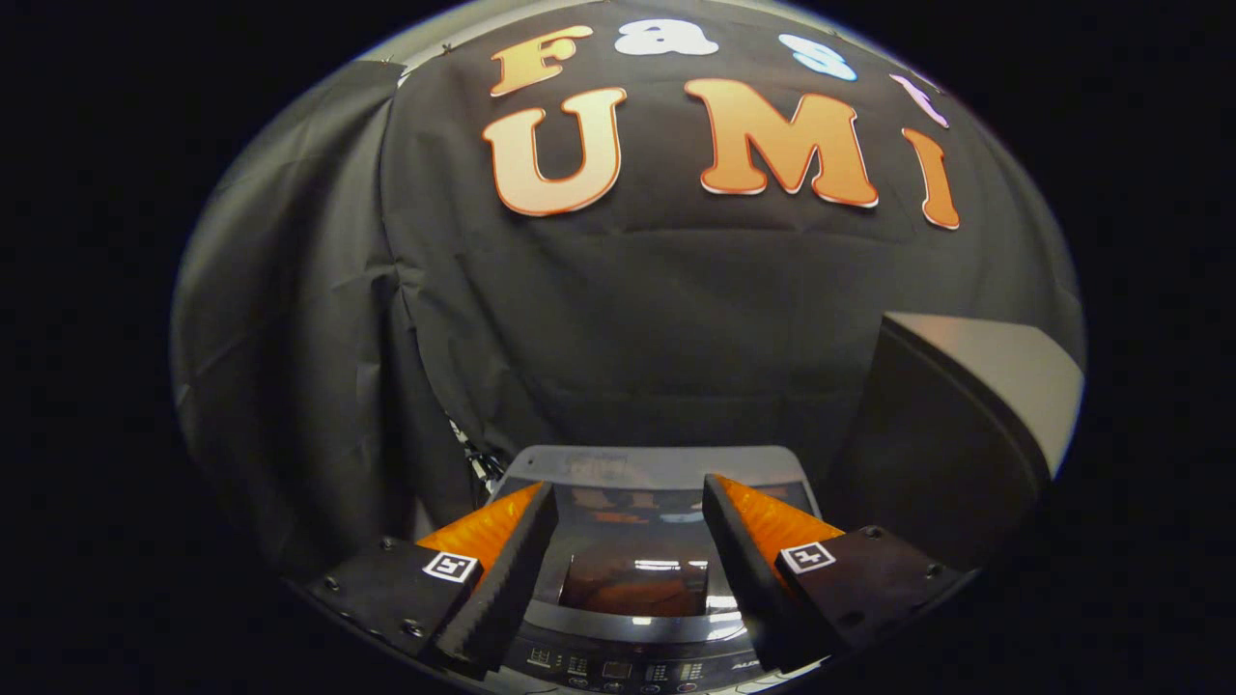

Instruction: Put the clothes into the washing machine and then close the washing machine lid.

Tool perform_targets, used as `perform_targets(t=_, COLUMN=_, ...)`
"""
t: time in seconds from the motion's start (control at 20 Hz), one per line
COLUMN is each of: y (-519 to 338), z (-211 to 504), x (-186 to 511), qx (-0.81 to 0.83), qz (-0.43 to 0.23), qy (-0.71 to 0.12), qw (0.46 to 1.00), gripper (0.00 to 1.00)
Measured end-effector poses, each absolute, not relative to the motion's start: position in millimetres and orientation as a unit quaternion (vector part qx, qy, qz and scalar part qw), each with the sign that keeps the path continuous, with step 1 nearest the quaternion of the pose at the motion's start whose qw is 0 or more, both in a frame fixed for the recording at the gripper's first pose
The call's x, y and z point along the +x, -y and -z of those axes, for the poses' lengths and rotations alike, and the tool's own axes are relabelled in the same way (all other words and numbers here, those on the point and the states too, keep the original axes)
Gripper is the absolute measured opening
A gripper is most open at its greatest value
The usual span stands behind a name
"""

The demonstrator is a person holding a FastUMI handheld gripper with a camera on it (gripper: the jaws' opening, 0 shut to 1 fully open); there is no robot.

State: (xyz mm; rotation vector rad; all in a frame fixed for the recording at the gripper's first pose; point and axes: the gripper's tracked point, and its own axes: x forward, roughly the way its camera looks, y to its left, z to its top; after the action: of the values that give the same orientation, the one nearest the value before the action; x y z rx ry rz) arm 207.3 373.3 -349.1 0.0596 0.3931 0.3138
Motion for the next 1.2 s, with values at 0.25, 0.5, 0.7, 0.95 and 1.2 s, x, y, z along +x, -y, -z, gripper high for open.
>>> perform_targets(t=0.25, y=-338.1, z=265.6, x=192.4, qx=0.01, qz=-0.146, qy=-0.137, qw=0.98, gripper=0.98)
perform_targets(t=0.5, y=-294.4, z=203.4, x=166.7, qx=0.018, qz=-0.129, qy=-0.099, qw=0.987, gripper=0.98)
perform_targets(t=0.7, y=-251.8, z=158.8, x=150.6, qx=0.014, qz=-0.107, qy=-0.076, qw=0.991, gripper=0.98)
perform_targets(t=0.95, y=-185.8, z=107.8, x=133.6, qx=0.014, qz=-0.072, qy=-0.042, qw=0.996, gripper=0.97)
perform_targets(t=1.2, y=-123.9, z=77.4, x=117.1, qx=0.01, qz=-0.038, qy=-0.021, qw=0.999, gripper=0.97)
